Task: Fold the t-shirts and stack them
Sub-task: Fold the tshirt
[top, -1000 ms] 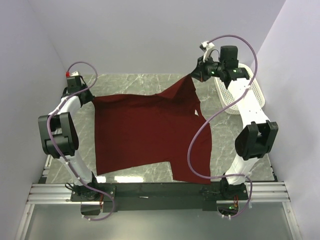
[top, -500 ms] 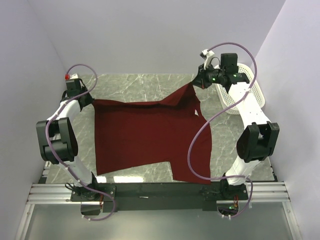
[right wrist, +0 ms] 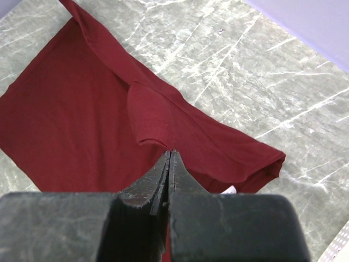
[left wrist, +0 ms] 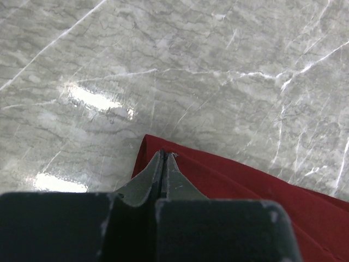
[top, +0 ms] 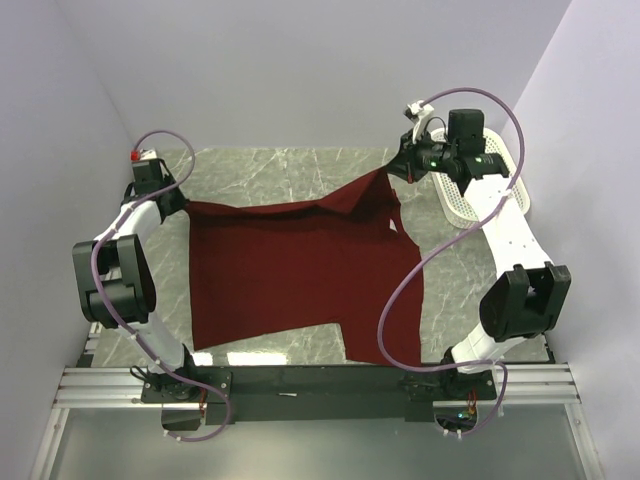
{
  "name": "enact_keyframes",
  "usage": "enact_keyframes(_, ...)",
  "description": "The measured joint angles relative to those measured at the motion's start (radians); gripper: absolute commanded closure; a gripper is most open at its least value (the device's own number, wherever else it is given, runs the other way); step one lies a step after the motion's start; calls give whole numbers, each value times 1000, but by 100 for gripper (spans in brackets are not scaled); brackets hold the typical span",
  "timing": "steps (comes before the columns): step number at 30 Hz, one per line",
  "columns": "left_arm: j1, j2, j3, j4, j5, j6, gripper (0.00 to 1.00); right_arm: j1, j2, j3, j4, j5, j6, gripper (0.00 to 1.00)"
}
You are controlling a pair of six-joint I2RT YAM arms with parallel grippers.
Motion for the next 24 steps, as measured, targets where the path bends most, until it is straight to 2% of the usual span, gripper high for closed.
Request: enact_keyframes(24, 0, -11, -58, -5, -1, 0, 100, 27, -75, -132, -8, 11, -36, 100)
